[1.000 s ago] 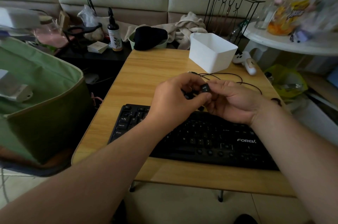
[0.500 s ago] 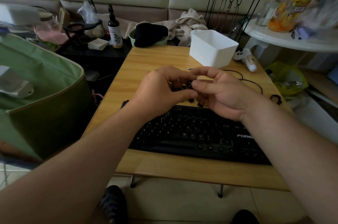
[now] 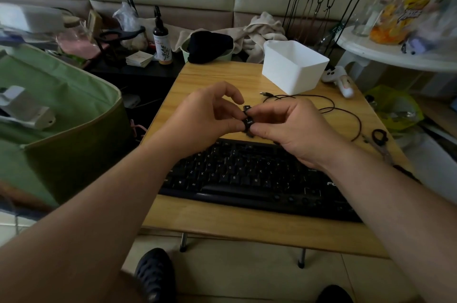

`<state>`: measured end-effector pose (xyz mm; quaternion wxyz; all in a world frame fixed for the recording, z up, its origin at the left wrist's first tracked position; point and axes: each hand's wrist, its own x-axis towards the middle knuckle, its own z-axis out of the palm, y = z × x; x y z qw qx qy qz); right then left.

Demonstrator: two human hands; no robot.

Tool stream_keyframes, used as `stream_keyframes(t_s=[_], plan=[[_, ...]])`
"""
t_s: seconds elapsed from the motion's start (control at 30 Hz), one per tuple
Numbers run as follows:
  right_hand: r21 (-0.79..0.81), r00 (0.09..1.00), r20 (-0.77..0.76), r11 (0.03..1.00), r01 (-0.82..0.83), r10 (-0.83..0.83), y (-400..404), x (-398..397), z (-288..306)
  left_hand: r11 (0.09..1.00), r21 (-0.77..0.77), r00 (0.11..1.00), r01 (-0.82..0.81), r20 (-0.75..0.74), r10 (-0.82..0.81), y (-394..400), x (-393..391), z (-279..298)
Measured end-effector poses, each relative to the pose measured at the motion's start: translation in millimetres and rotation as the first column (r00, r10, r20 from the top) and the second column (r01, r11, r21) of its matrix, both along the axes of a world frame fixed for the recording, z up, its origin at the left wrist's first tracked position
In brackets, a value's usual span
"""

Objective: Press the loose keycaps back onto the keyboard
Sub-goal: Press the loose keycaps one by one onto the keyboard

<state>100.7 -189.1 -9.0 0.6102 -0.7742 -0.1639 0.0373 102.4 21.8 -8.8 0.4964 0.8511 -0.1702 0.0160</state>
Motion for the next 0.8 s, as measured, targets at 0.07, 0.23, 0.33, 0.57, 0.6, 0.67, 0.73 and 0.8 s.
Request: stream_keyframes(t_s=[0.07,0.23,0.33,0.57,0.6,0.67,0.73,0.8], plan=[[-0.194,0.991,0.125,0.978,0.079,-0.055,-0.7,-1.2,0.1,0.999,0.037,1.000,-0.010,-0.024,0.011,0.5,-0.3,-0.4],[-0.447,0.944,0.326,0.873,0.195,-0.044,0.7,-3.3,-3.7,0.999,0.037,0.987,0.009,-0.161,-0.003,0.6,-0.5,-4.1],[-0.497,0.914,0.405,0.841,0.211,0.010,-0.6,-2.6,-4.0,1.000,0.015,0.981,0.003,-0.196,0.000,0.1,-0.2,-3.8],[-0.544,0.827,0.555,0.790,0.283,0.086,0.9,1.4,-7.2,0.999,0.010,0.972,-0.047,-0.230,0.048,-4.4,-1.1,-0.6],[-0.545,0.824,0.560,0.786,0.290,0.084,0.8,1.4,-7.3,0.999,0.008,0.972,-0.047,-0.232,0.048,-4.6,-0.9,-0.2],[-0.552,0.818,0.567,0.780,0.294,0.093,0.8,0.8,-7.1,0.999,0.017,0.970,-0.044,-0.240,0.046,-5.2,-1.1,1.2],[-0.581,0.814,0.566,0.763,0.283,0.129,-0.2,-0.1,-4.6,0.999,0.027,0.967,-0.029,-0.251,0.035,-7.6,-2.3,2.1],[-0.626,0.818,0.549,0.734,0.264,0.174,-4.3,-2.3,1.0,1.000,-0.004,0.967,-0.016,-0.253,0.014,-13.1,-4.1,1.9]])
